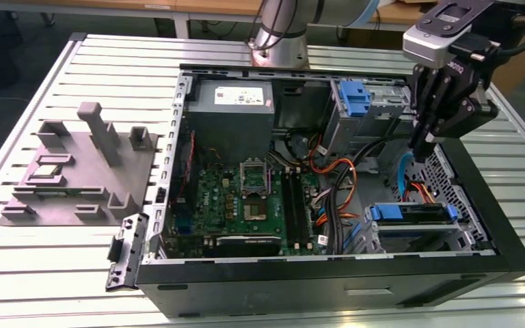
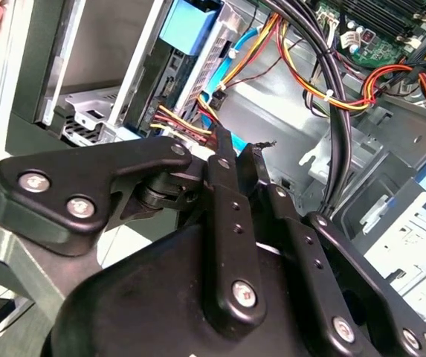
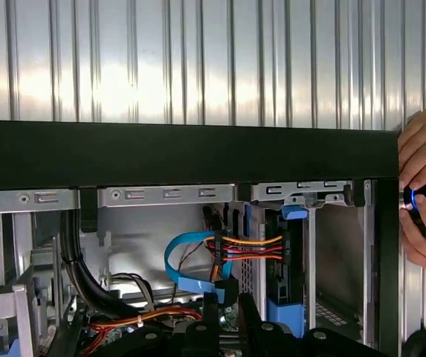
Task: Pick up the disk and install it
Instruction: 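Insert the second disk wire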
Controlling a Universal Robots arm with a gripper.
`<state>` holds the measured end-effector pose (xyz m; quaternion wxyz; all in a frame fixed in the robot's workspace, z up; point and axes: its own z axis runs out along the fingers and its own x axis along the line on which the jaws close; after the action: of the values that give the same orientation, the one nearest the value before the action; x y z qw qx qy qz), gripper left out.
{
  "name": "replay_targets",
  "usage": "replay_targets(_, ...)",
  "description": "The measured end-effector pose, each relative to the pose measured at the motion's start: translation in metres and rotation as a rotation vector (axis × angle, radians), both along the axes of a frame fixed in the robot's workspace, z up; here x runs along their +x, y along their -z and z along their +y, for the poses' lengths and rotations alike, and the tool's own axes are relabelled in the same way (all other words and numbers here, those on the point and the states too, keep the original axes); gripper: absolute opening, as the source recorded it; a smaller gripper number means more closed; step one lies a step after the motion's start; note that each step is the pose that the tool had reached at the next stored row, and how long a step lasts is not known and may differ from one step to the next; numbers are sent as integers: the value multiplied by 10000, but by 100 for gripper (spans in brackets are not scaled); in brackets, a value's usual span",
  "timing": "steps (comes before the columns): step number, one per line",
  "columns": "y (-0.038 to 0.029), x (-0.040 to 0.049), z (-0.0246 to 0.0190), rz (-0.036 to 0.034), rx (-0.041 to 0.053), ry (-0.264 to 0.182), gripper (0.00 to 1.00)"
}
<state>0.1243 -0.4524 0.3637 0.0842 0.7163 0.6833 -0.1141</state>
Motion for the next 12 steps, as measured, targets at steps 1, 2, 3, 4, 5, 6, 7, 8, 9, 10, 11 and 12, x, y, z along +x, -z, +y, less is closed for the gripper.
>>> replay_targets(1,9,0,0,0,17,0,25)
replay_targets(2,16,0,0,0,32,0,25)
replay_targets(3,25,0,0,0,40,0,25)
replay_targets(4,36,0,0,-2,43,-1,25)
replay_targets(5,49,0,-1,-9,44,-1,25)
replay_targets(6,63,0,-3,-19,45,-1,25)
replay_targets(7,76,0,-6,-31,44,-1,25)
replay_targets(8,92,0,-9,-43,44,-1,25)
replay_targets(9,104,0,-12,-53,43,-1,25)
replay_targets(10,116,0,-16,-66,44,-1,25)
replay_targets(11,124,0,-20,-80,44,-1,25)
replay_targets(12,128,0,-20,-95,36,-1,25)
